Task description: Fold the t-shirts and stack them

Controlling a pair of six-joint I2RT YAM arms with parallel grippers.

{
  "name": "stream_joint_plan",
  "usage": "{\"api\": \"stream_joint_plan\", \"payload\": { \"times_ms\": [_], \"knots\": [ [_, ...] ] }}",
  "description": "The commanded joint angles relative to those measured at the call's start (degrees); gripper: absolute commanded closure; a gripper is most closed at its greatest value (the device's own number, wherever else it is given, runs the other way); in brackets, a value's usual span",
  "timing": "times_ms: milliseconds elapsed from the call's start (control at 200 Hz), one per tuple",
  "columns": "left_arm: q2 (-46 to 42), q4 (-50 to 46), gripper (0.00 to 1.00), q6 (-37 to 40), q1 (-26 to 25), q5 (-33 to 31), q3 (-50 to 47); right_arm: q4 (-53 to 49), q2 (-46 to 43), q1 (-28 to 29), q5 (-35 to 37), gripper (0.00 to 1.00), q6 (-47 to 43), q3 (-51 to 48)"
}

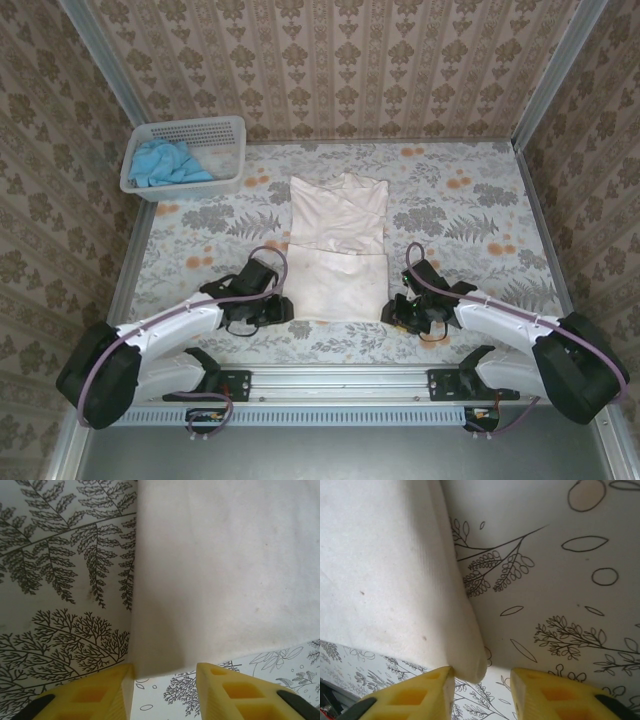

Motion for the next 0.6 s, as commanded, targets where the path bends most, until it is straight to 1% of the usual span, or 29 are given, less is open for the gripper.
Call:
{"api": "stream_joint_plan", "payload": {
  "times_ms": [0, 100, 235, 290, 350, 465, 595],
  "knots": [
    [1.35, -0.04, 0.62, -0.57, 0.48, 0.14, 0.33, 6.20, 2.21, 0.71, 0.50, 0.67, -0.34, 0.18],
    [2.79, -1.91, 0.60, 1.03, 0.33, -1.05, 0.99, 6.47, 2.37, 0.73, 0.36, 0.70, -0.35, 0.59],
    [3.73, -4.06, 0.54, 2.78, -0.27, -1.41, 1.89, 6.55, 2.39, 0.73, -0.20, 0.71, -0.35, 1.04],
    [3.63, -3.04, 0.53, 2.58, -0.37, -0.97, 1.54, 7.15, 2.37, 0.73, -0.59, 0.69, -0.13, 0.89],
    [3.80, -0.87, 0.52, 2.10, -0.38, 0.36, 1.02, 7.81, 2.39, 0.72, -1.32, 0.63, 0.09, 0.87],
    [5.49, 0.60, 0.57, 2.03, -0.36, 0.46, 1.21, 7.35, 2.52, 0.73, -0.88, 0.63, 0.00, 1.30],
    [7.49, 2.13, 0.69, 2.02, -0.38, 0.35, 1.34, 7.44, 3.69, 0.72, -1.10, 0.70, -0.25, 1.75]
  ]
}}
